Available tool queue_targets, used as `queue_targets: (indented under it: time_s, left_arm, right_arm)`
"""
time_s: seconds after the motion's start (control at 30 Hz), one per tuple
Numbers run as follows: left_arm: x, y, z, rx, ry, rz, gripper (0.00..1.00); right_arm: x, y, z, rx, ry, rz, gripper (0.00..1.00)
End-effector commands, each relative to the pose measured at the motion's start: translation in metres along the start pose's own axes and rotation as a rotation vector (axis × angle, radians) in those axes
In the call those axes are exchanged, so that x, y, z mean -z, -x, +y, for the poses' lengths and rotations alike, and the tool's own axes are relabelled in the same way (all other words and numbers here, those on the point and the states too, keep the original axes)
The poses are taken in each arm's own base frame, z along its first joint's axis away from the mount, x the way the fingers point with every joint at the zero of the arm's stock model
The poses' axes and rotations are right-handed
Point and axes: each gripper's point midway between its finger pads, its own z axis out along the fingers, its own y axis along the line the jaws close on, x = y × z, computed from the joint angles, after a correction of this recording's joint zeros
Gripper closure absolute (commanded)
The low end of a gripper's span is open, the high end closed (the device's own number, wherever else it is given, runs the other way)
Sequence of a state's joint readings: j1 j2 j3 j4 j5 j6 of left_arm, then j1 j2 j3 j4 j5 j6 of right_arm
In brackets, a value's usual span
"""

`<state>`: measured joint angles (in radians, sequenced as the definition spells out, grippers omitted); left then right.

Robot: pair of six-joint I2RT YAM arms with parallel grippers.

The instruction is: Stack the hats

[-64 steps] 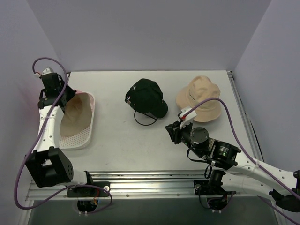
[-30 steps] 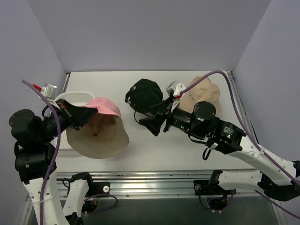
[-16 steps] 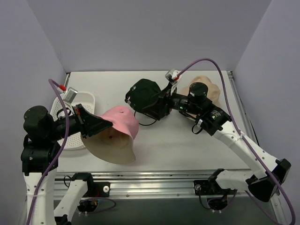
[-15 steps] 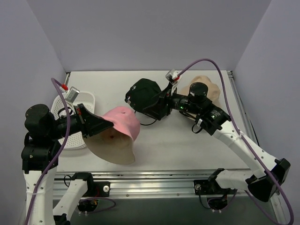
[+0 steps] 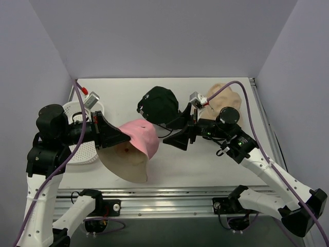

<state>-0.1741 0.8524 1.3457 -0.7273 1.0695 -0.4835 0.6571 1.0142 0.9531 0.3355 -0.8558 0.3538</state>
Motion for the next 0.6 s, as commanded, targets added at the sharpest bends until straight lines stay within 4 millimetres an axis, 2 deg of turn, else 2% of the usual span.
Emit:
queue_targets:
  time_s: [0.0, 0.23, 0.57]
  left_arm:
    - [0.001, 0.007, -0.016, -0.088, -0.070, -0.011, 0.98]
    - [-0.002, 0.008, -0.021, -0.092, -0.124, 0.003, 0.98]
    - [-0.010, 0.005, -0.017, -0.088, -0.174, 0.035, 0.97]
  right_arm:
    - [-0.003, 0.010, 0.012, 0.014, 0.065, -0.047, 0.26]
    - [-0.016, -0.001, -0.015, -0.062, -0.007, -0.034, 0.31]
    - [-0.029, -0.004, -0.012, -0.095, 0.052, -0.057, 0.34]
